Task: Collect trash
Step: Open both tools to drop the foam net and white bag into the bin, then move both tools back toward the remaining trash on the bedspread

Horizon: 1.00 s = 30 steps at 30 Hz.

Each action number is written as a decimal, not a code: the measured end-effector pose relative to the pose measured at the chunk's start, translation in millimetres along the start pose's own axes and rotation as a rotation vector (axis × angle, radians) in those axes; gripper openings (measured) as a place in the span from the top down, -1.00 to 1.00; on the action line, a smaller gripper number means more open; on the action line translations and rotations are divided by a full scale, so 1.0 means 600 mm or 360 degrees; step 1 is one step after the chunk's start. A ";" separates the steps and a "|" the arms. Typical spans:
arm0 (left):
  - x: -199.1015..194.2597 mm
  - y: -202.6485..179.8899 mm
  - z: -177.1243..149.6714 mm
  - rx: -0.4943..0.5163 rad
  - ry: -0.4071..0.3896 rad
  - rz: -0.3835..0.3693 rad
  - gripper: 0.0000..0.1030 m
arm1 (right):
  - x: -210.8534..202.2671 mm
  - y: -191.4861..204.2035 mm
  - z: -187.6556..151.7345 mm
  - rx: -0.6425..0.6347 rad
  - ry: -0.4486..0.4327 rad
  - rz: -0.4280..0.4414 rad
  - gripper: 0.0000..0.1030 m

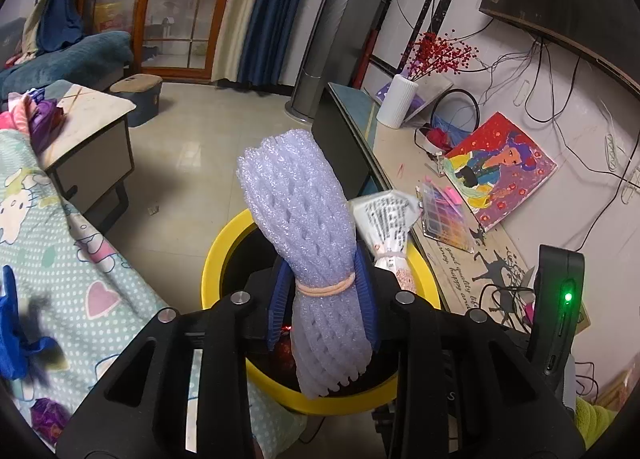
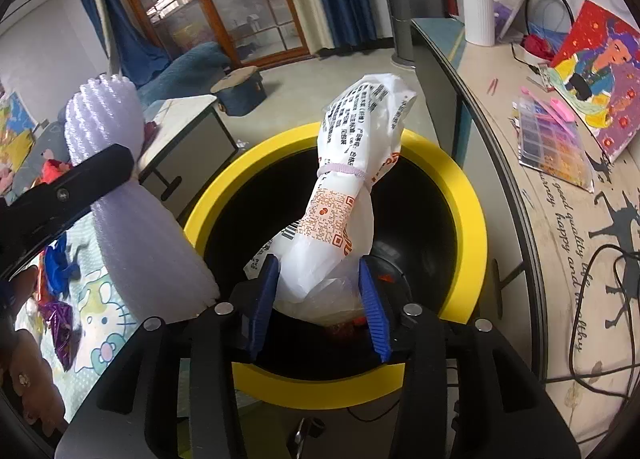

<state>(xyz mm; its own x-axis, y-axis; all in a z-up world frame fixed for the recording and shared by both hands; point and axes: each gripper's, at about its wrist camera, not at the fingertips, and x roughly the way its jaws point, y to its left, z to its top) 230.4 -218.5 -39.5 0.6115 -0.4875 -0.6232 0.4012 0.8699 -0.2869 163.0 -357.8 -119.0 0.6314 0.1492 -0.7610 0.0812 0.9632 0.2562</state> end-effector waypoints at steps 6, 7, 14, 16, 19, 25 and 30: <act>-0.004 0.003 0.007 -0.0032 -0.0021 -0.0023 -0.02 | -0.003 -0.019 0.003 0.0081 -0.0011 -0.0037 0.07; -0.006 0.003 0.007 -0.0032 -0.0024 -0.0023 -0.10 | -0.005 -0.022 0.004 0.0095 -0.0021 -0.0040 0.03; -0.024 0.012 0.007 -0.0071 -0.0051 -0.0017 -0.34 | -0.025 -0.037 0.012 0.0151 -0.0094 -0.0077 -0.02; -0.034 0.015 0.006 -0.0073 -0.0067 0.0006 -0.36 | -0.031 -0.037 0.014 0.0153 -0.0115 -0.0081 -0.03; -0.055 0.020 0.005 -0.0078 -0.0098 0.0046 -0.60 | -0.039 -0.034 0.017 0.0146 -0.0135 -0.0072 -0.03; -0.091 0.028 0.001 -0.0072 -0.0144 0.0114 -0.76 | -0.066 -0.008 0.023 0.0088 -0.0196 -0.0020 -0.10; -0.126 0.043 -0.003 -0.0102 -0.0187 0.0180 -0.78 | -0.096 0.024 0.027 0.0015 -0.0263 0.0030 -0.18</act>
<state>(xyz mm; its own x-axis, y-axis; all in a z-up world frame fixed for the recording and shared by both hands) 193.5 -159.4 -1.0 0.7273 -0.3881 -0.5660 0.2832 0.9210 -0.2675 140.1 -356.2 -61.6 0.7511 0.1278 -0.6477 0.0748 0.9583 0.2758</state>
